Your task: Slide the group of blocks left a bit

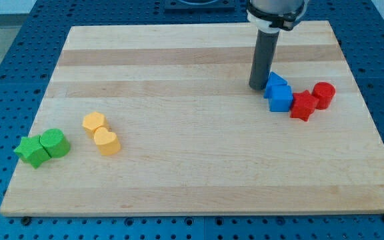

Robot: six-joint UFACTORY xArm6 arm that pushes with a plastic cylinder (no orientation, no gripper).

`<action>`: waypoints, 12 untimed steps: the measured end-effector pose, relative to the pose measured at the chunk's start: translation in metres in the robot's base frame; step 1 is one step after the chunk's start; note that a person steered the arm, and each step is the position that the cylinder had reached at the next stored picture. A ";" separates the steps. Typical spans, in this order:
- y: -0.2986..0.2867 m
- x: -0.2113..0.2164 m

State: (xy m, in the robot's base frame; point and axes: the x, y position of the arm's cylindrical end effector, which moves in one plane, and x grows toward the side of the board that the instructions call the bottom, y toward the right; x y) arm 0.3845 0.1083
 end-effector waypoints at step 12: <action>0.127 0.057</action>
State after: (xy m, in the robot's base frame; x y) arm 0.4416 0.2350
